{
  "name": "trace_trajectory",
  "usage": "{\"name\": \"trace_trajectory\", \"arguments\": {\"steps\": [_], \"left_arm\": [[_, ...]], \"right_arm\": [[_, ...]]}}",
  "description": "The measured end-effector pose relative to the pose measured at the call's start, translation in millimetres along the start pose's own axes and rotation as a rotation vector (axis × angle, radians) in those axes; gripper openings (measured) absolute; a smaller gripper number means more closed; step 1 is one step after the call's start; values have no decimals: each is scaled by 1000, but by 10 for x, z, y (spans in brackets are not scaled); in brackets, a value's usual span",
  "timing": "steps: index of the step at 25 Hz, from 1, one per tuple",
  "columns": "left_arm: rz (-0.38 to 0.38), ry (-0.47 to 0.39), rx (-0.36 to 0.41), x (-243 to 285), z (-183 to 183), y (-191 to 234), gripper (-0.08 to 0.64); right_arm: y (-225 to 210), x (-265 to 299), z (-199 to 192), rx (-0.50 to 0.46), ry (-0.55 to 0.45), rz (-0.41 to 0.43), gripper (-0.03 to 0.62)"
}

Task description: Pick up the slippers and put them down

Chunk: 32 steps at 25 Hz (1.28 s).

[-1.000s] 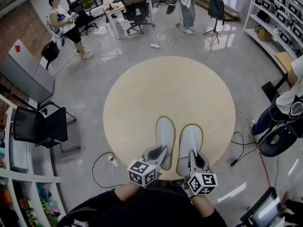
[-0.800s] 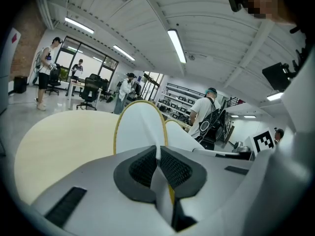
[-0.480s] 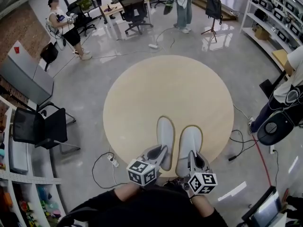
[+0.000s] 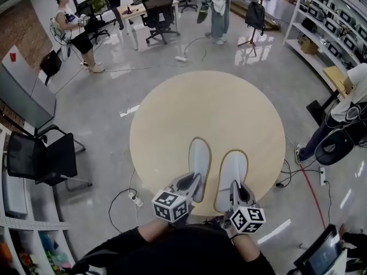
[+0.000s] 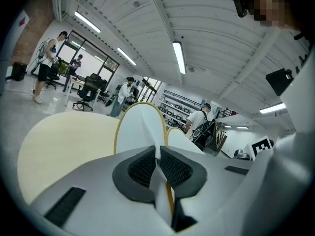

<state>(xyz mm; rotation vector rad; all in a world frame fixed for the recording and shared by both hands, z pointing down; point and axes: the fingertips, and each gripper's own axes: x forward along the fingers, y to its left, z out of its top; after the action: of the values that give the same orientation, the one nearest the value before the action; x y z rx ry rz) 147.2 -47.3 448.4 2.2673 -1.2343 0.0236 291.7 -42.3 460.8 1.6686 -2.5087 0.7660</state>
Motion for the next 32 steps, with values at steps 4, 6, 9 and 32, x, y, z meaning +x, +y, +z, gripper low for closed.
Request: {"name": "trace_trajectory", "arguments": {"steps": [4,6,9,32], "left_arm": [[-3,0,-19,-269,69,341,31],[0,5,-32,-412,65,536,31],[13,6,-54,-645,45,835,31],[260,-13,-89,-828,145,1260,31]], "right_arm": [[346,155,-99,-1,8,-12,31],[532,253,-188,0,22,-10,31],[832,395,-359,6,52,2,31],[1246,1094,-456,42,155,281,31]]}}
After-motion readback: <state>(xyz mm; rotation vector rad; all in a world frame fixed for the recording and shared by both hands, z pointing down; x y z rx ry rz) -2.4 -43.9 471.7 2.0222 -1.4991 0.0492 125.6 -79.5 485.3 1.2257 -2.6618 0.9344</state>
